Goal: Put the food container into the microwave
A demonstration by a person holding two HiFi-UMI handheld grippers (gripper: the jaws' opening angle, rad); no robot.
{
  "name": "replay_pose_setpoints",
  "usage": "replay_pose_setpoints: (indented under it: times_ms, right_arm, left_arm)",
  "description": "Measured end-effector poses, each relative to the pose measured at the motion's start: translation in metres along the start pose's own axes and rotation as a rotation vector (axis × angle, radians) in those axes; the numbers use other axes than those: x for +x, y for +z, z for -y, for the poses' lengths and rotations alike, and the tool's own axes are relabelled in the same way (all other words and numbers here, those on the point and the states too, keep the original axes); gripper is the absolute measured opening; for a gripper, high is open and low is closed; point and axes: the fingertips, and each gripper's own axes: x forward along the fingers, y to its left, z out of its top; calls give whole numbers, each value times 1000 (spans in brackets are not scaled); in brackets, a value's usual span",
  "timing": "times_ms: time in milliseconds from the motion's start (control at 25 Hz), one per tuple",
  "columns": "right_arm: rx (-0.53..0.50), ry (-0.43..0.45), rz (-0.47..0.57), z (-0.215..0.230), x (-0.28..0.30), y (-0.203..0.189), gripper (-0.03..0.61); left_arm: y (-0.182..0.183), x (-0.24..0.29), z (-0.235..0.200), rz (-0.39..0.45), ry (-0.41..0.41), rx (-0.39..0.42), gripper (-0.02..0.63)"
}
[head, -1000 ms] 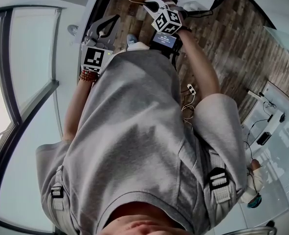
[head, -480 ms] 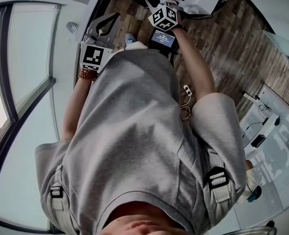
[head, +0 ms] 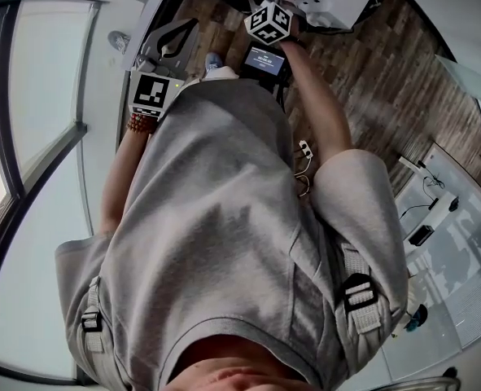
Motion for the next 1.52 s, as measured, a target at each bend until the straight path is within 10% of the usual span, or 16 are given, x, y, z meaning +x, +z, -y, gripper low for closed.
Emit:
replay_pose_setpoints:
  times_ms: [1520]
  right_arm:
    - [61, -62, -62, 39, 46, -10, 28]
  left_arm:
    - [-10, -7, -10, -37, 43, -54, 2]
